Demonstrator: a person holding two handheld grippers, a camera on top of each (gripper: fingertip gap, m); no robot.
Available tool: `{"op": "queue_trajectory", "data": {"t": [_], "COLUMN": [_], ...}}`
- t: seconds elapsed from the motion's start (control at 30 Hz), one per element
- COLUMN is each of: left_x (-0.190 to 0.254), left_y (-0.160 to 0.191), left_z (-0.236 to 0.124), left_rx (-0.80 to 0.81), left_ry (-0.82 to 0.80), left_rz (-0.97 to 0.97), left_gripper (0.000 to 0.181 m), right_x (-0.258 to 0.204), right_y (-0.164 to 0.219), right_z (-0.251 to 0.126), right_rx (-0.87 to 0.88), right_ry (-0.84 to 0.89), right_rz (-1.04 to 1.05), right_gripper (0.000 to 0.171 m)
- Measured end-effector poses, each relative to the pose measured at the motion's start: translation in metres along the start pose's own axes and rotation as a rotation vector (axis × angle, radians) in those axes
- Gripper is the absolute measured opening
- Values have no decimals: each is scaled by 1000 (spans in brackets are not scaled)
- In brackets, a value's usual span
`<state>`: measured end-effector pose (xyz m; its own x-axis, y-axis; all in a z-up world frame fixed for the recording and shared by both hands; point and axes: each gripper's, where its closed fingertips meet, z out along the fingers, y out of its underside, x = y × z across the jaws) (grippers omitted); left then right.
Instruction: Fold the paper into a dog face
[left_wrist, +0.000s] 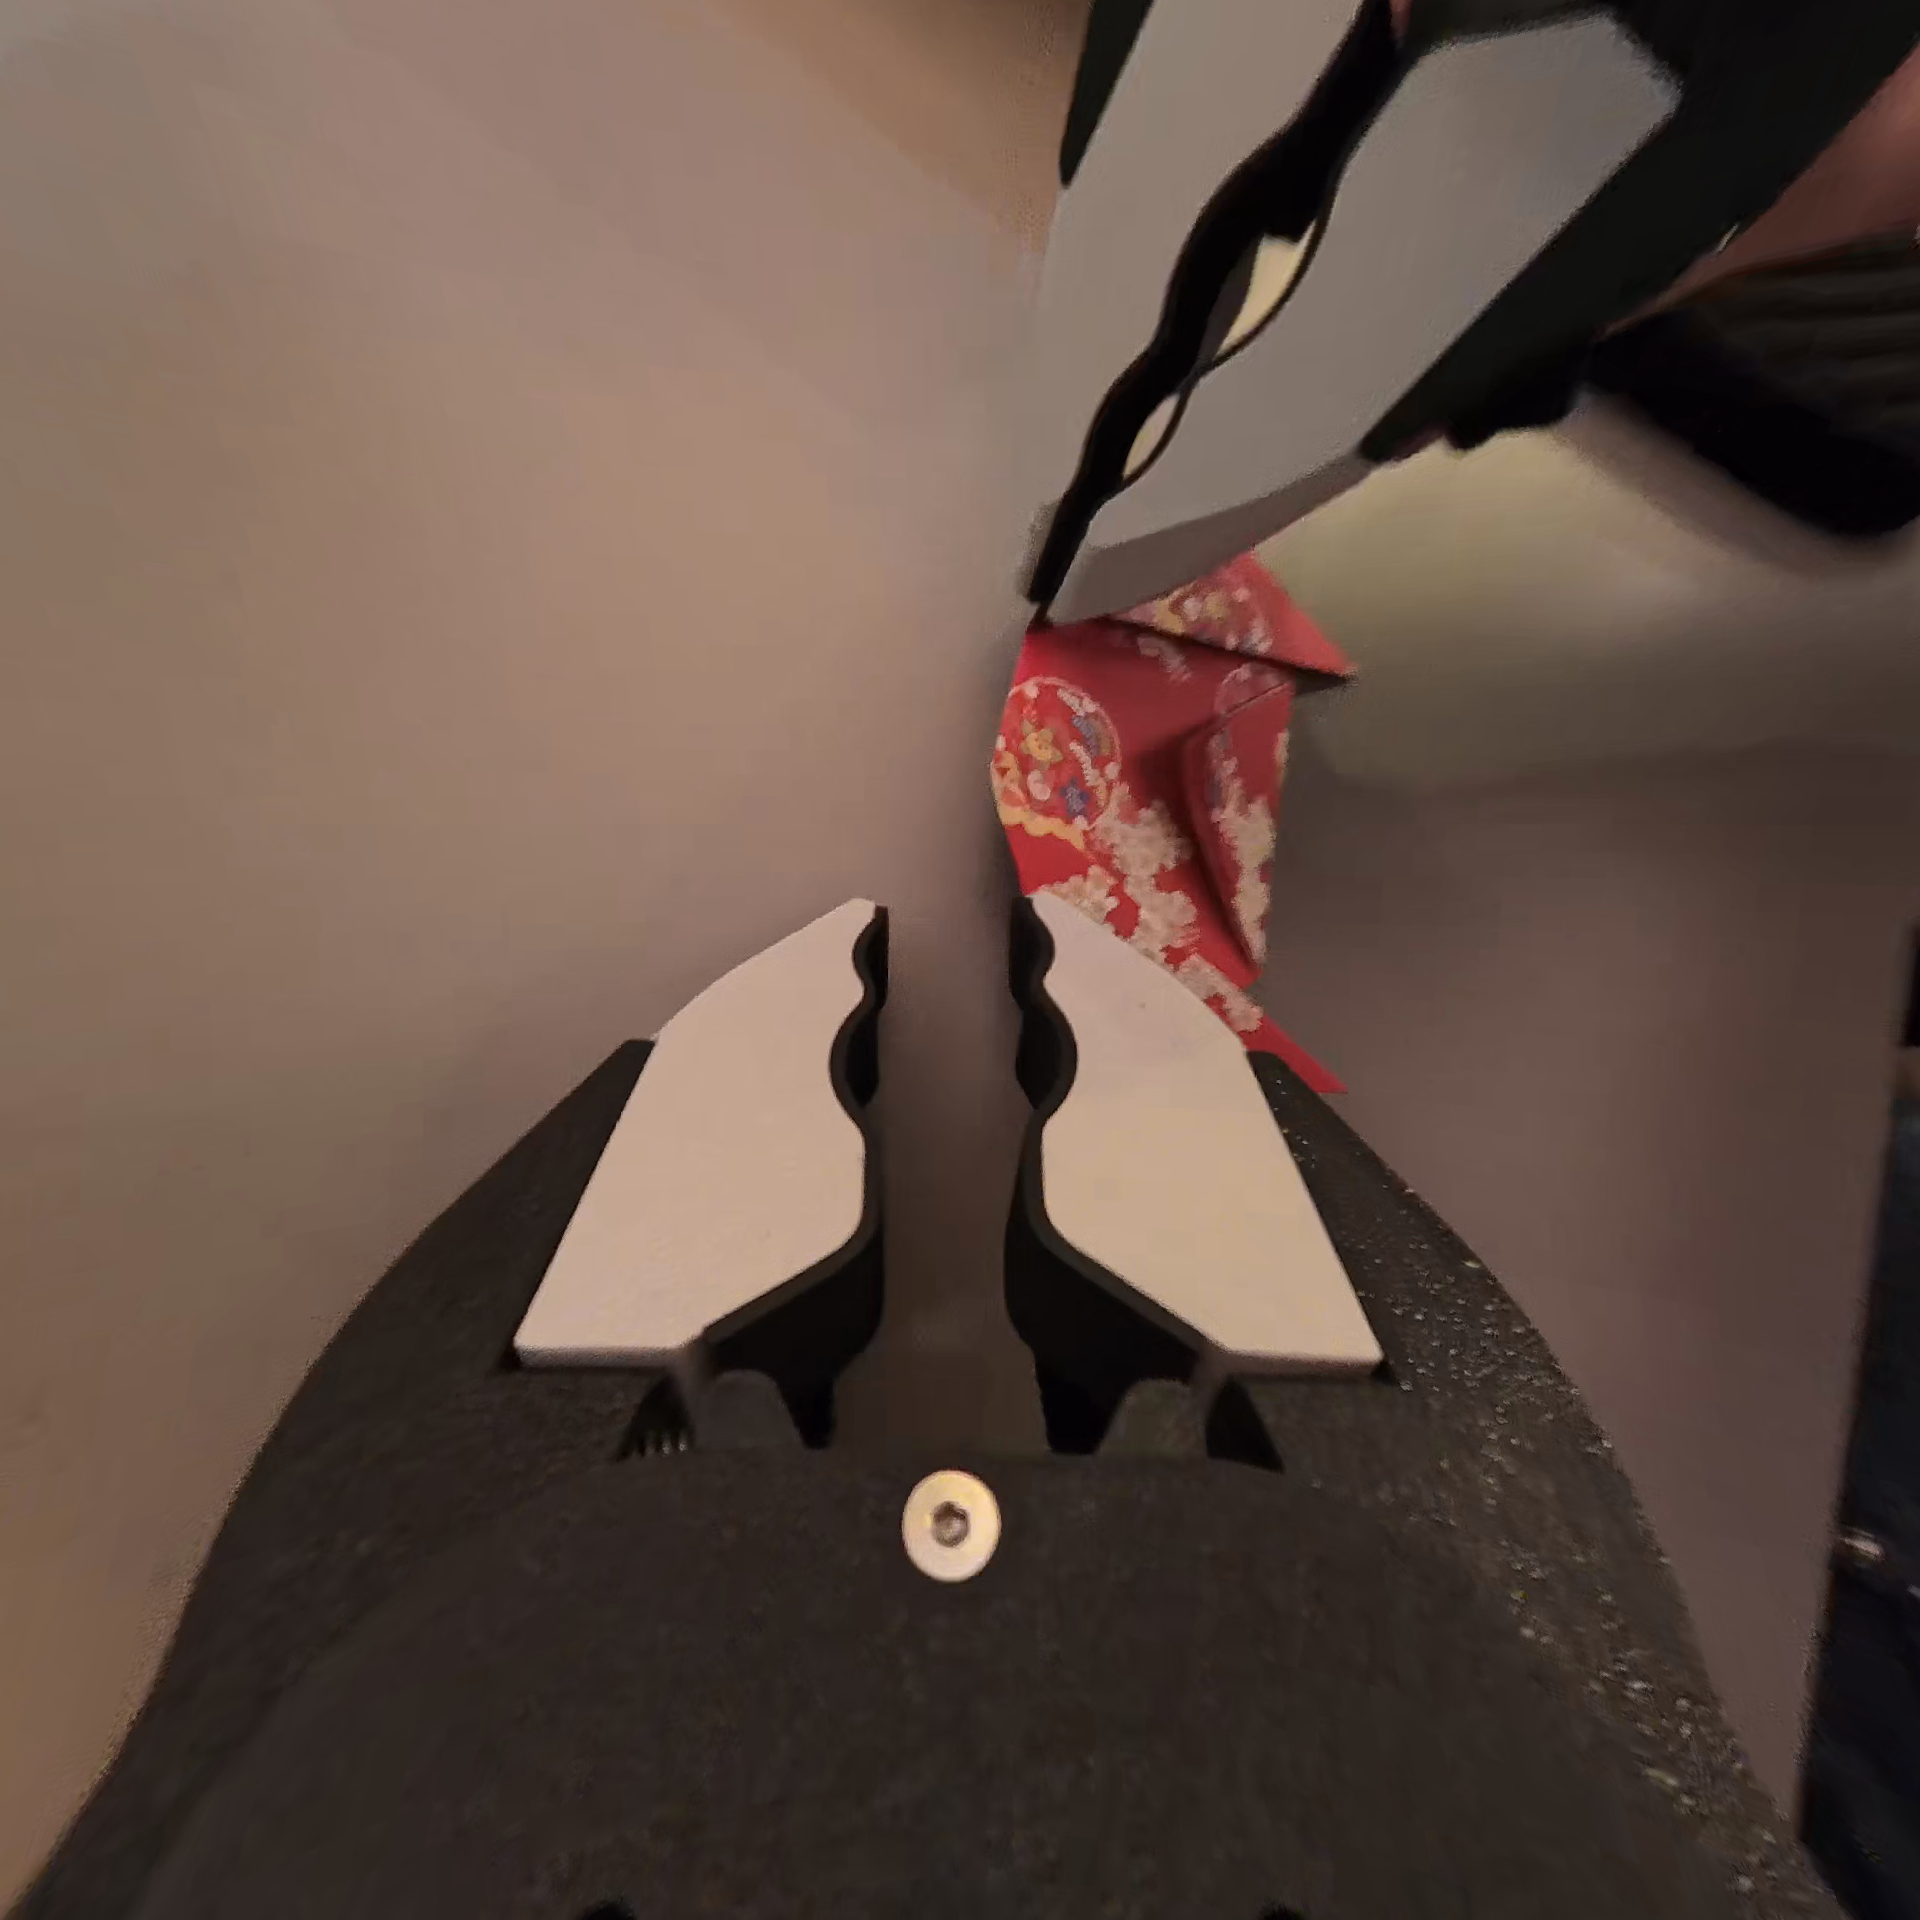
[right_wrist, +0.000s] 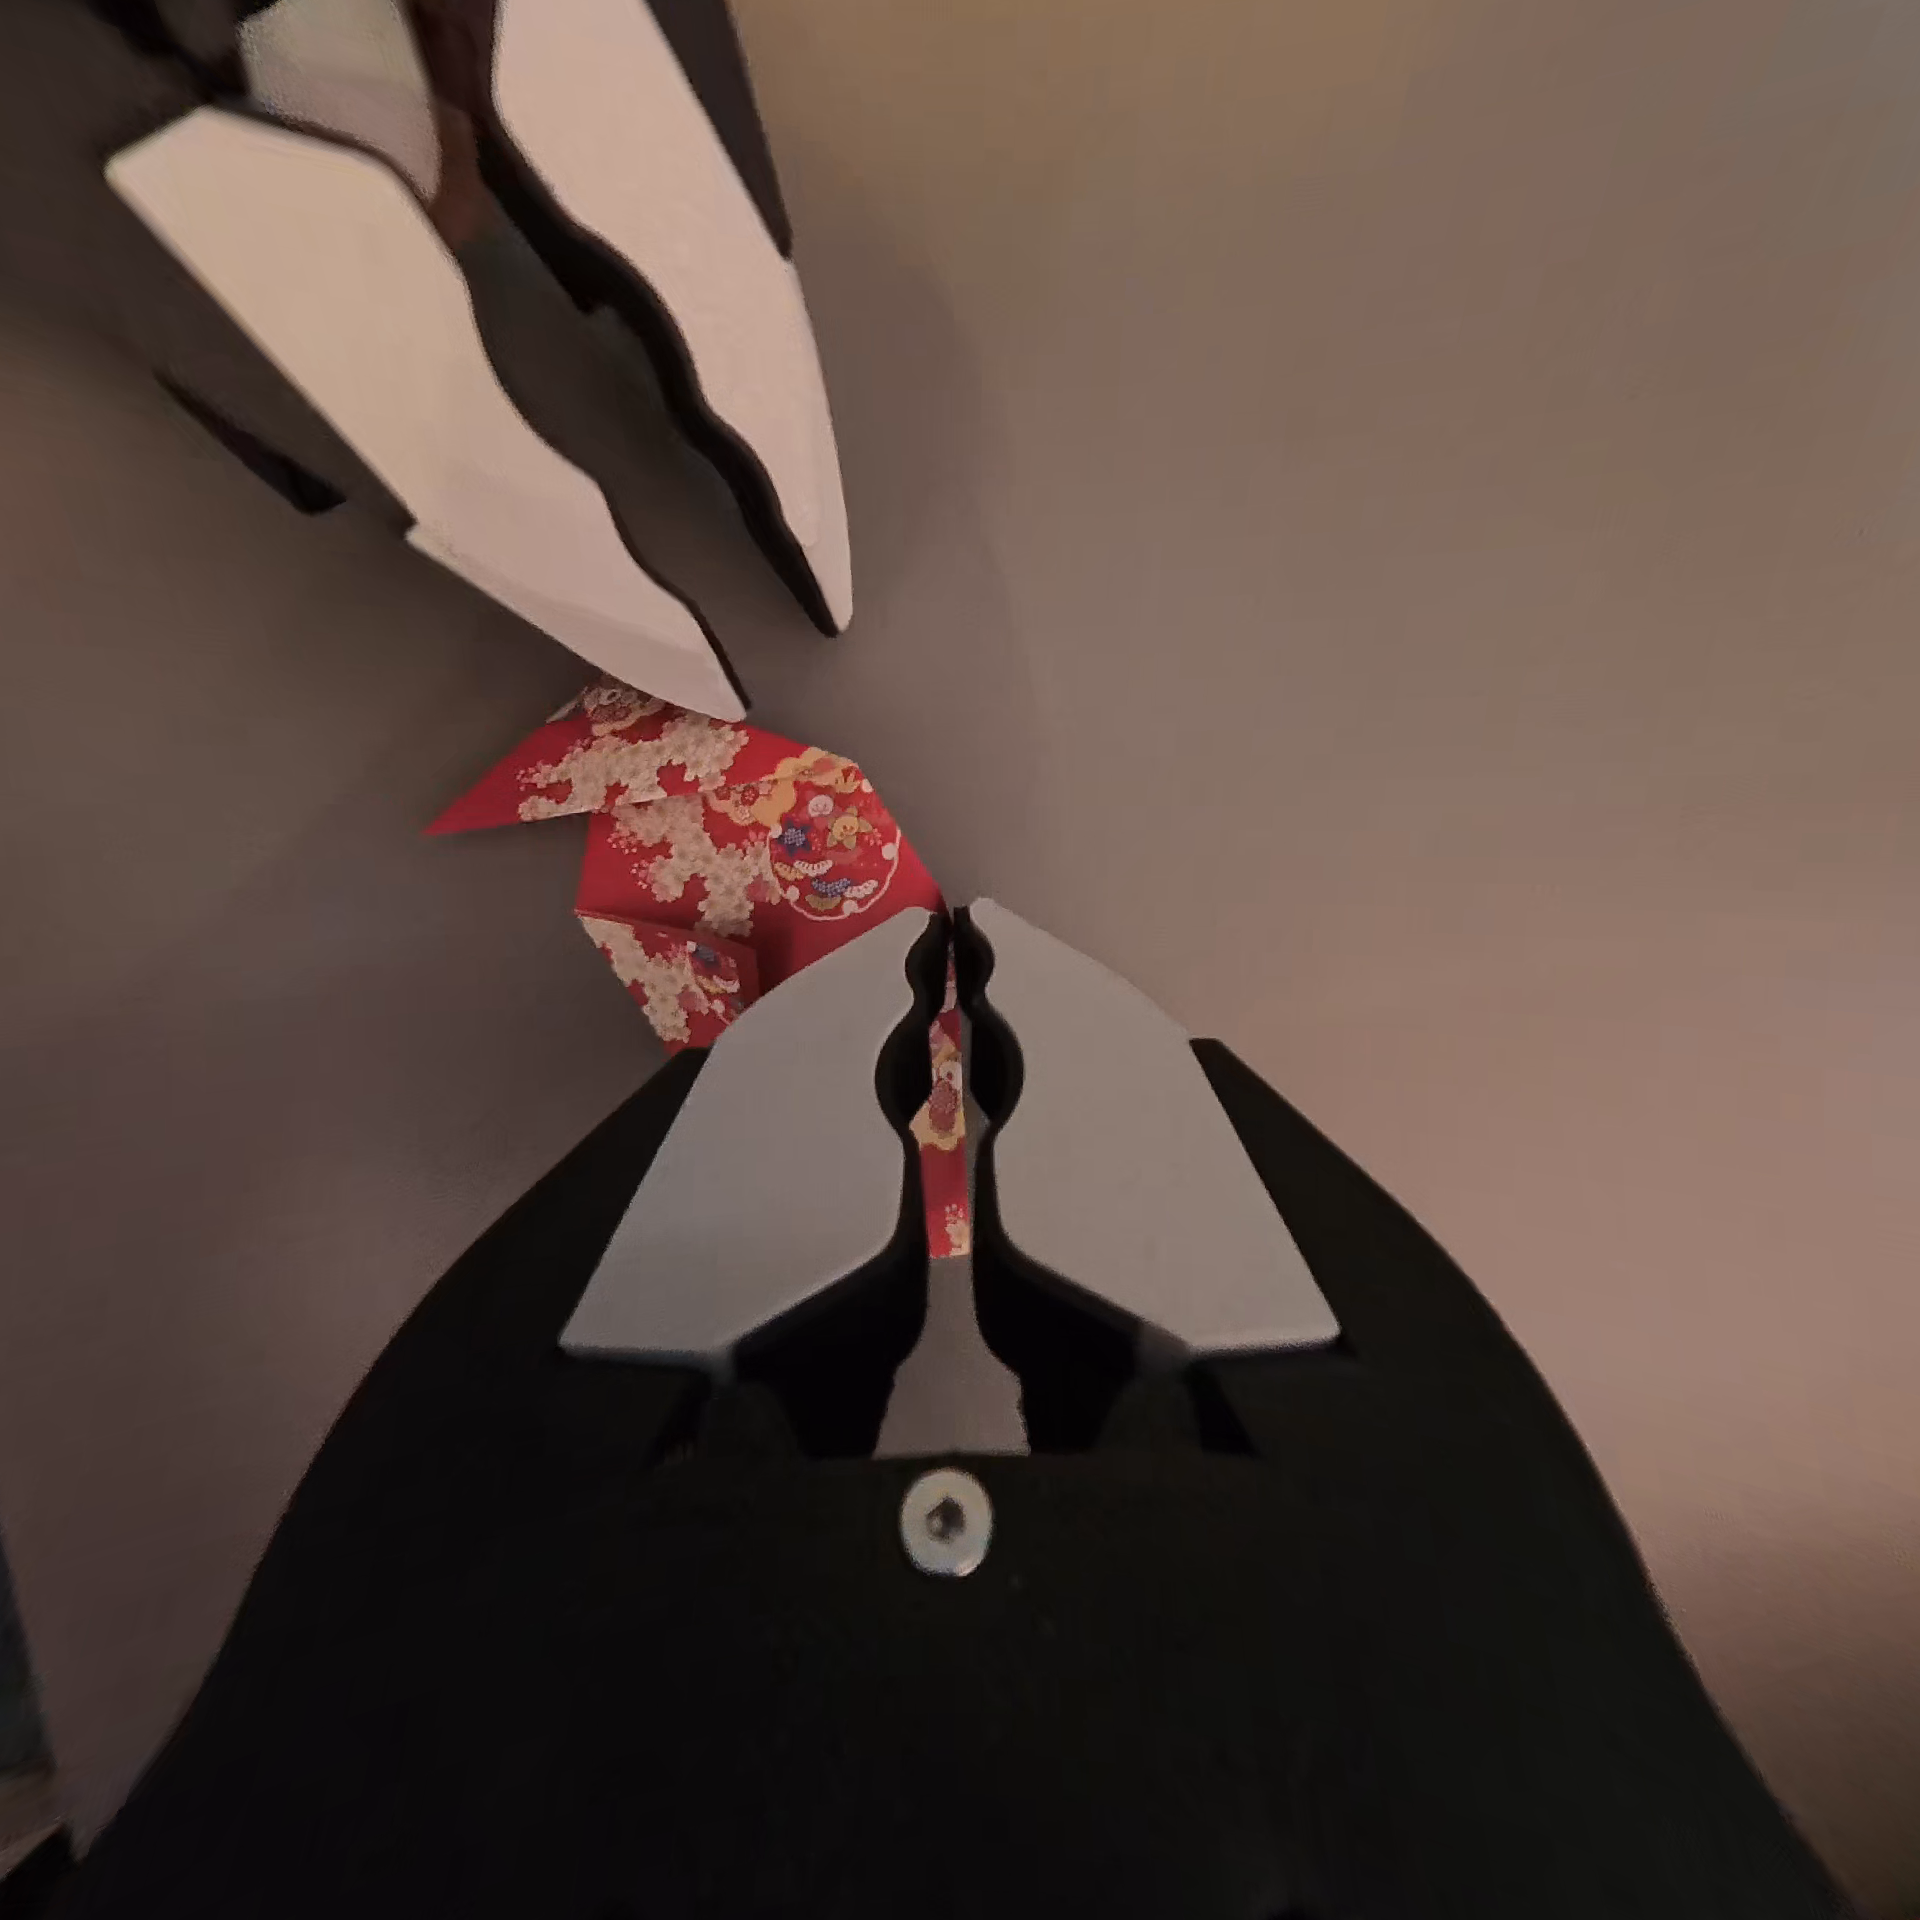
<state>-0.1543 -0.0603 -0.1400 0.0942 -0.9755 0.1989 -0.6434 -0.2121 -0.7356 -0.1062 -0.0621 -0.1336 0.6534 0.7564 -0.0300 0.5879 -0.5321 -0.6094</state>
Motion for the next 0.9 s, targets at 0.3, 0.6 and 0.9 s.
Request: {"op": "queue_trajectory", "data": {"t": [0.3, 0.6, 0.9], "left_x": [36, 45, 52], "left_y": [-38, -20, -21], "left_z": [-30, 3, 13], "left_rx": [195, 36, 19], "left_ry": [456, 454, 512], "left_rz": [-96, -25, 5], "left_gripper": [23, 15, 24], "right_x": [-12, -18, -18], "right_y": [-14, -18, -14], "right_z": [-27, -47, -64], "right_rx": [185, 342, 470], "right_ry": [84, 60, 38], "right_rz": [-99, -120, -147], "right_gripper": [2, 2, 4]}}
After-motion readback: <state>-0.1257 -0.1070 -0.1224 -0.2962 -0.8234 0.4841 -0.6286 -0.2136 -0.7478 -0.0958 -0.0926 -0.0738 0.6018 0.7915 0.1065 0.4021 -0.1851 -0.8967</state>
